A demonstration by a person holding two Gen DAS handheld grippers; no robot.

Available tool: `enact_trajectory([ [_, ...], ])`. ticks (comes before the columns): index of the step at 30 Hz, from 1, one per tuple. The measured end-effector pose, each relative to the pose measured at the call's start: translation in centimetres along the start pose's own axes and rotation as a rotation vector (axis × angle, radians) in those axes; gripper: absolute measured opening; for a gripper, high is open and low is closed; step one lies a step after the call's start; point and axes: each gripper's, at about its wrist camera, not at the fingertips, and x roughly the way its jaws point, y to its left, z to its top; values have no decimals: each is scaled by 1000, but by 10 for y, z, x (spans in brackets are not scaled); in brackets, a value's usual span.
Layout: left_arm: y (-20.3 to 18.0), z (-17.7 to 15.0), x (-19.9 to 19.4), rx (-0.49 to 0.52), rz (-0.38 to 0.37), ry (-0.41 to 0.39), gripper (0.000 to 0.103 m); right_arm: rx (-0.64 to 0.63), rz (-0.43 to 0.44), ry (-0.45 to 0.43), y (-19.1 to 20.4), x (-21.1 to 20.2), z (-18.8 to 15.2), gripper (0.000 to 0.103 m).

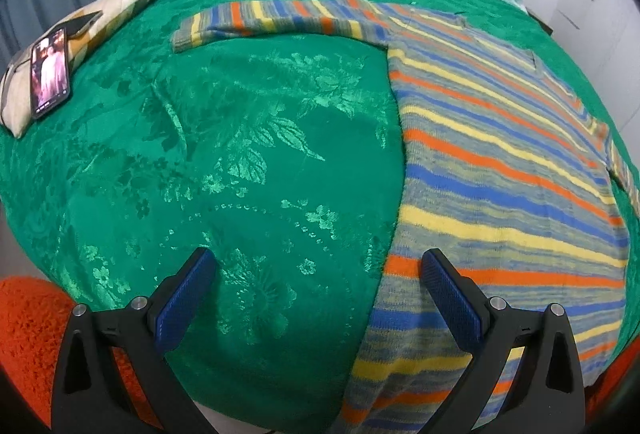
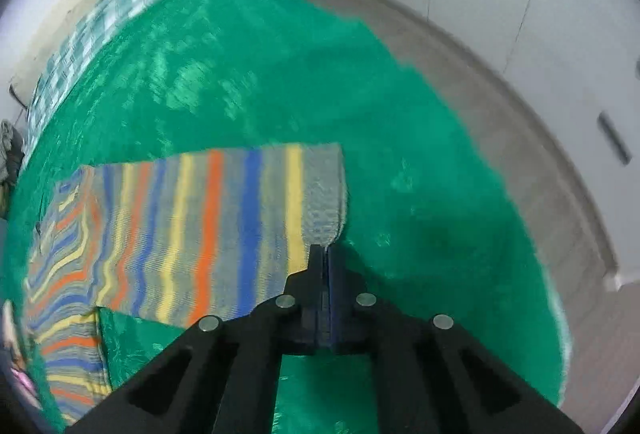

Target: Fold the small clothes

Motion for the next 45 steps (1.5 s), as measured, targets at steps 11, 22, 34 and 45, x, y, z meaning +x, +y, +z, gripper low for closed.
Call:
enact_trajectory([
  [11,3,7,-7,-7,-45,-29,102,-406,418,-141,239,-121,-11,2],
  [22,17,7,-6,-56,-48,-17,102,-297,735,72,345,-51,-40,25],
  [34,8,8,-3,-23,-43,-24,102,-416,339,-17,190,-39,-86,42],
  [45,4,5,7,9,2,-9,102,-361,69,-52,101,-34,-161,53],
])
